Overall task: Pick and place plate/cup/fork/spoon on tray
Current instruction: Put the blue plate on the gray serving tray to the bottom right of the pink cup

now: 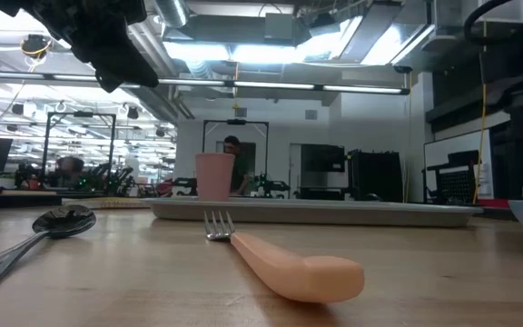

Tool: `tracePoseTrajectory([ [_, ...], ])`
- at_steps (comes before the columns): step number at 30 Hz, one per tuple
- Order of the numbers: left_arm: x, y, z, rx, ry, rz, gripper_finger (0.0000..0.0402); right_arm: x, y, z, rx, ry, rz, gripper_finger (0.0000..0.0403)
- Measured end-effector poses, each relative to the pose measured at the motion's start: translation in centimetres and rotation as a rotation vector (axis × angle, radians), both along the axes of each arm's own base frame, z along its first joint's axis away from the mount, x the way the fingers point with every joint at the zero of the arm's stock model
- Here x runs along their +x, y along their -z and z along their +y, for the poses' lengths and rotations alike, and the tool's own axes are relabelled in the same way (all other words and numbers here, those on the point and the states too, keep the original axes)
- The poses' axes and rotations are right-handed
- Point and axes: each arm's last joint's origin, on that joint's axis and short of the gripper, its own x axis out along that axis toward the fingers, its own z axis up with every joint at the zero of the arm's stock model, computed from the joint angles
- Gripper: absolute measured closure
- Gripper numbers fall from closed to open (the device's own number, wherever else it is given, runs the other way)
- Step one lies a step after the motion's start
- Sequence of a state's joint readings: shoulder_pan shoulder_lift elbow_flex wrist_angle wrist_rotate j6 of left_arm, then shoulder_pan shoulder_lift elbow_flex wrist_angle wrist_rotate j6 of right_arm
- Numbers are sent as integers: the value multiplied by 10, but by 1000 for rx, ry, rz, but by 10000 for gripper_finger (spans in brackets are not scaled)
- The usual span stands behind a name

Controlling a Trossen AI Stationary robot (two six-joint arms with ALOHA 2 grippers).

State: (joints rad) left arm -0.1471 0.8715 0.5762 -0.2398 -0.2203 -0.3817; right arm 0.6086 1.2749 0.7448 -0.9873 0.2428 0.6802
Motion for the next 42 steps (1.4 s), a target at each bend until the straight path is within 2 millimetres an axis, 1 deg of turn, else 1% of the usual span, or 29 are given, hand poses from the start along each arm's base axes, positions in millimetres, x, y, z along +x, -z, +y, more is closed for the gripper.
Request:
tracePoseTrajectory([
  [6, 0, 0, 0, 0, 0, 0, 365, -2, 1, -1, -4, 57, 9, 236],
  [13, 0, 0, 0, 0, 0, 3, 365, -14, 30, -8, 40, 129, 55, 236],
  [15, 0, 0, 0, 0, 0, 3, 365, -18, 36, -10, 37, 172, 61, 236],
  [20, 0, 1, 0, 1, 0, 6, 365, -22, 44, -11, 82, 176, 95, 236],
  [27, 0, 1, 0, 6, -6, 6, 365, -19, 40, -9, 97, 198, 86, 236],
  [33, 0, 1, 0, 6, -6, 6, 365, -8, 25, -4, 78, 193, 6, 236],
  [37, 0, 0, 0, 6, -6, 6, 365, -3, 15, 0, 91, 192, -16, 236],
  [42, 0, 1, 0, 6, -6, 6, 365, -5, 17, 0, 122, 193, 24, 236],
])
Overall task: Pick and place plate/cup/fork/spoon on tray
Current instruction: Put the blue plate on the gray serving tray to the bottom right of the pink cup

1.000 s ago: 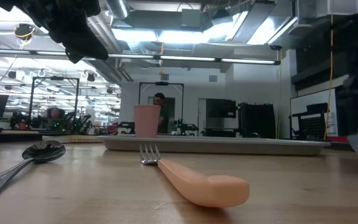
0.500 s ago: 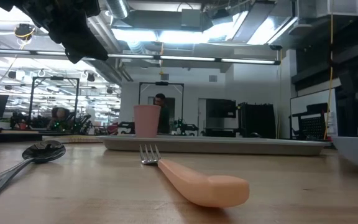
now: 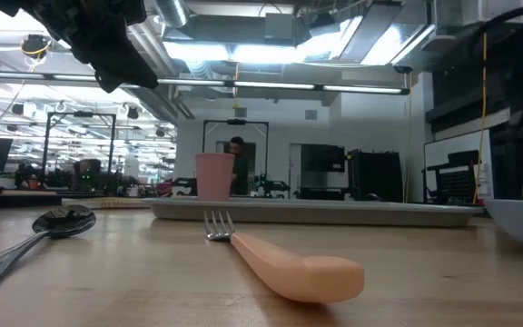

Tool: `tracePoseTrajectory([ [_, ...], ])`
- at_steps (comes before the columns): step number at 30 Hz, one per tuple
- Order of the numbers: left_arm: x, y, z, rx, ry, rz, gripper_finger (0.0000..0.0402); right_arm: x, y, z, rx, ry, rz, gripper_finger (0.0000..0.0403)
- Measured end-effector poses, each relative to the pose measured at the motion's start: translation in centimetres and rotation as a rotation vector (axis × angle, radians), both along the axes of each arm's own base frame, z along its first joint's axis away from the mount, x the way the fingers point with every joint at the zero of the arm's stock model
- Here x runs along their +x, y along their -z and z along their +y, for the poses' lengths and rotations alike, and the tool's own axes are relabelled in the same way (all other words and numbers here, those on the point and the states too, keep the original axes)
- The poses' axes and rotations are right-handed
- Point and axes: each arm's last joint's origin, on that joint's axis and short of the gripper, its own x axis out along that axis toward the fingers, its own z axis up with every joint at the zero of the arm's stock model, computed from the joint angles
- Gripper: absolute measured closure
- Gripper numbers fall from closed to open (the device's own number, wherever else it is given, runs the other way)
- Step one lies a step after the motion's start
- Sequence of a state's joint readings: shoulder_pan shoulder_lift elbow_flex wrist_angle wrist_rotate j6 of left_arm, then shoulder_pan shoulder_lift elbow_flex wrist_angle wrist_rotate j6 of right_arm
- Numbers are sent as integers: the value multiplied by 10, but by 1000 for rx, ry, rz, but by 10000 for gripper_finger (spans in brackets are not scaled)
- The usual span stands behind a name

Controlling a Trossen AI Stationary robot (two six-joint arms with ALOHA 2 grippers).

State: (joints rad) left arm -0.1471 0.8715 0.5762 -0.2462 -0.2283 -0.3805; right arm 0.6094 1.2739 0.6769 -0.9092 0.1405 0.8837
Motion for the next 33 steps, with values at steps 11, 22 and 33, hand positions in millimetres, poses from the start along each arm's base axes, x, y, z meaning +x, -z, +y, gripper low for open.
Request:
tracePoseTrajectory([
  [11, 0, 1, 0, 1, 0, 10, 365, -2, 15, 2, 106, -3, -1, 236],
  [22, 0, 1, 1, 33, -4, 10, 365, -6, 32, -1, 144, 82, -26, 245],
  [33, 0, 1, 1, 36, -8, 10, 365, 6, 23, 11, 320, 97, -83, 391],
])
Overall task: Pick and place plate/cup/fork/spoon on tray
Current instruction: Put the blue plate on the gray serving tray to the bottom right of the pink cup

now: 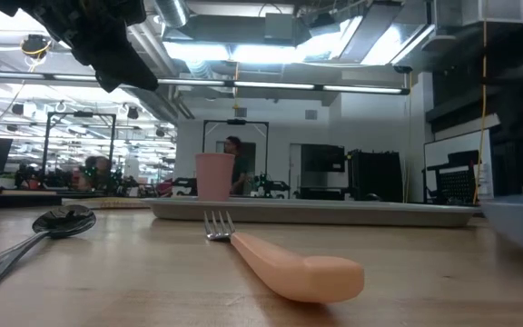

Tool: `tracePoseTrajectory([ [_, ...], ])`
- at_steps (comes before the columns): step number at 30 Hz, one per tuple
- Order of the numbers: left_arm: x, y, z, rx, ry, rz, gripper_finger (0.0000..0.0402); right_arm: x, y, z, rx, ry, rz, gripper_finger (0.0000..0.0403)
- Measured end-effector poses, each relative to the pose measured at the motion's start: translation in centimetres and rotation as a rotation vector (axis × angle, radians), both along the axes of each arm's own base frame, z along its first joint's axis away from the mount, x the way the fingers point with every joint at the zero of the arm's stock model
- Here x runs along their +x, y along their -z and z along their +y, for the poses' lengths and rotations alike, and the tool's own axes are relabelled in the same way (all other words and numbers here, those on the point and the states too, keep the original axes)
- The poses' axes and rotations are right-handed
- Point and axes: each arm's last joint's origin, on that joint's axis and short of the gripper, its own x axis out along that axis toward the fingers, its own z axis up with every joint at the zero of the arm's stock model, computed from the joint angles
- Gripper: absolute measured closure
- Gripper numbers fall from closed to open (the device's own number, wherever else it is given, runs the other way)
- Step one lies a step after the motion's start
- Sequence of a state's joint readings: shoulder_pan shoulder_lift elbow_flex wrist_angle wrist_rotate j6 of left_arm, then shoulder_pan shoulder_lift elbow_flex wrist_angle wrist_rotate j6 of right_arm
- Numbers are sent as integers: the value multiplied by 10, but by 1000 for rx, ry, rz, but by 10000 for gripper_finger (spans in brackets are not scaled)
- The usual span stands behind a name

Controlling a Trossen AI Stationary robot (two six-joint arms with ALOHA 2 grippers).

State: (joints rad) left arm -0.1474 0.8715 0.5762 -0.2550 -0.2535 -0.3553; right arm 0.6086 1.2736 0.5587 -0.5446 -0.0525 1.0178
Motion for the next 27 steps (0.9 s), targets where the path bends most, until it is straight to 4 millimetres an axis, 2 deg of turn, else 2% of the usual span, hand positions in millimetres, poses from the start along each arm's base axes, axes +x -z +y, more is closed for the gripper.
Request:
tracePoseTrajectory([
  [3, 0, 0, 0, 2, -3, -1, 365, 11, -15, 7, 14, -19, -79, 395],
  [6, 0, 0, 1, 10, -16, -2, 365, 25, -38, 11, -56, -40, -209, 396],
  [10, 0, 0, 1, 11, -17, -2, 365, 45, -78, 7, -266, -78, -373, 396],
  [13, 0, 0, 1, 11, -18, -2, 365, 57, -108, -5, -470, -86, -452, 396],
  [20, 0, 0, 1, 11, -17, -2, 365, 80, -162, -58, -861, 106, -497, 397],
  [25, 0, 0, 1, 6, -20, -3, 365, 83, -181, -116, -921, 292, -382, 397],
  [27, 0, 0, 1, 6, -20, -3, 365, 81, -178, -144, -837, 365, -320, 397],
])
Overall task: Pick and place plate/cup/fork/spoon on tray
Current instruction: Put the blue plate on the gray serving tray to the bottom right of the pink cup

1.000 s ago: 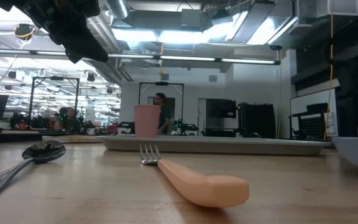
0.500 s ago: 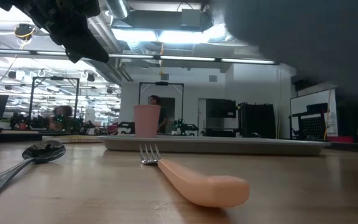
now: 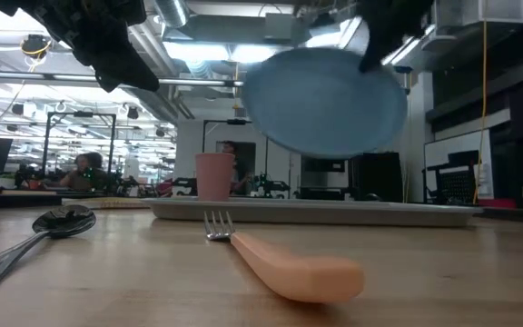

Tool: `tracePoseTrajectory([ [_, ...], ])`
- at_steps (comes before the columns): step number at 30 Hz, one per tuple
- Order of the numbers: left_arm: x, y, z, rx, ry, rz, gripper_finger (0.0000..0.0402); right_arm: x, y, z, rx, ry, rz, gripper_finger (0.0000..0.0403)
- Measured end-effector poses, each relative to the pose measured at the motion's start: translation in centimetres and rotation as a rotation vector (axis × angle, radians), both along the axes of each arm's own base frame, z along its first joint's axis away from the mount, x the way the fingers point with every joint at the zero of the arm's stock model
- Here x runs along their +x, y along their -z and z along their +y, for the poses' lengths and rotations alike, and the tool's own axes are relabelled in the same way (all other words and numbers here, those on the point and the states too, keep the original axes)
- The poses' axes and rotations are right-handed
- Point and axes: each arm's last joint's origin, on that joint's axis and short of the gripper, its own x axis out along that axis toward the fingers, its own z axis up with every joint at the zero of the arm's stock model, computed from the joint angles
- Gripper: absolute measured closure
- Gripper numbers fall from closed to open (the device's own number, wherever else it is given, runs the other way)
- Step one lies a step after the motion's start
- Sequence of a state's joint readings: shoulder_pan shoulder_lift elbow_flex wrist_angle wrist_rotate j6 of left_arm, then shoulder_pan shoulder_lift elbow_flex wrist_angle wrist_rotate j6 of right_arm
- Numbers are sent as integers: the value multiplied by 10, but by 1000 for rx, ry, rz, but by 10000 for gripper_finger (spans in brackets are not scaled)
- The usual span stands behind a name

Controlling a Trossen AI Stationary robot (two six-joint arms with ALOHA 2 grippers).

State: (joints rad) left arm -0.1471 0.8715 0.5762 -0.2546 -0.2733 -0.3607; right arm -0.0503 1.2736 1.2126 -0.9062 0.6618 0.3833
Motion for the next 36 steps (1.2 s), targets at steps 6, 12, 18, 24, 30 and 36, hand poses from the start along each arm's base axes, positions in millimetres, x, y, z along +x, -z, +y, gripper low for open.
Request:
tracePoseTrajectory([
  [6, 0, 0, 0, -2, -1, 0, 365, -18, 35, -73, 327, 80, -10, 397],
  [12, 0, 0, 0, -4, -2, -1, 365, -38, 55, -116, 425, 169, -113, 397],
  [18, 0, 0, 0, -2, -6, -2, 365, -58, 95, -124, 582, 252, -123, 397],
  [24, 0, 0, 0, -2, -7, -2, 365, -63, 132, -121, 614, 248, -208, 397],
  [30, 0, 0, 0, -4, -5, -2, 365, -64, 142, -120, 590, 222, -225, 373],
  [36, 0, 0, 0, -5, -3, -2, 365, -64, 142, -120, 587, 216, -225, 366],
])
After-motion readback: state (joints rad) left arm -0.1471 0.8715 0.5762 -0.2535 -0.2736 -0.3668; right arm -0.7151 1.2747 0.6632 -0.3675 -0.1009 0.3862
